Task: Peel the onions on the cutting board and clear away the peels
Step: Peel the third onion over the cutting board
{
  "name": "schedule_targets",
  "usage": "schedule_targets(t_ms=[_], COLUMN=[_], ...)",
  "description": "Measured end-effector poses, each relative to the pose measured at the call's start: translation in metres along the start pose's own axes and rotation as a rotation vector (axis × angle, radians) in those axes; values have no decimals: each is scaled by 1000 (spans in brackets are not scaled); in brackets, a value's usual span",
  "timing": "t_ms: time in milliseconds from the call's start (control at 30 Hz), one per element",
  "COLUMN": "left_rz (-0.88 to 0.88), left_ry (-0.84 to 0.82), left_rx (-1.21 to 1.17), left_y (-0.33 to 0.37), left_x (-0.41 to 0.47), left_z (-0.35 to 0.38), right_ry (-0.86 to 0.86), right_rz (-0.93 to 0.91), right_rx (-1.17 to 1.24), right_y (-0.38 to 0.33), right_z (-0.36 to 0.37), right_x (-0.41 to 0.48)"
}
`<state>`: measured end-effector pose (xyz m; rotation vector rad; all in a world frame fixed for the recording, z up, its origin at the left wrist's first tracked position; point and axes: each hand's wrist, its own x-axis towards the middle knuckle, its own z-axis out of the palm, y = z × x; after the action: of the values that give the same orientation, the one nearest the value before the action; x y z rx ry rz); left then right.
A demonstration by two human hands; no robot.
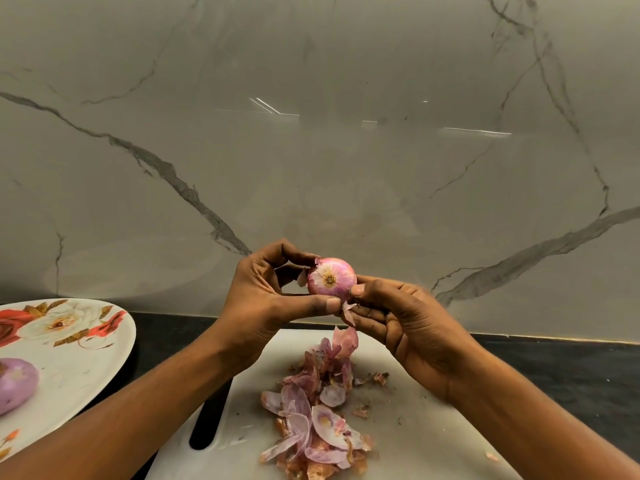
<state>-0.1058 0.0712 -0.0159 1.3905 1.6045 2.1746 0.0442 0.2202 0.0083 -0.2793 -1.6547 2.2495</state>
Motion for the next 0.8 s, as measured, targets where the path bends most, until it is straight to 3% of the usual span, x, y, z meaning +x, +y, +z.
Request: schedule_targets(t_ms=[433,800], left_rz=[0,226], left_ry=[3,-1], left_rx=[-44,334], left_y=[0,-3], left_x=[3,-1], left_z=[0,-1], right_ry=[12,43], right_rz=[-5,64], right_rx=[4,-235], right_y=[-3,-6], right_z=[1,-5], right_x=[-2,0])
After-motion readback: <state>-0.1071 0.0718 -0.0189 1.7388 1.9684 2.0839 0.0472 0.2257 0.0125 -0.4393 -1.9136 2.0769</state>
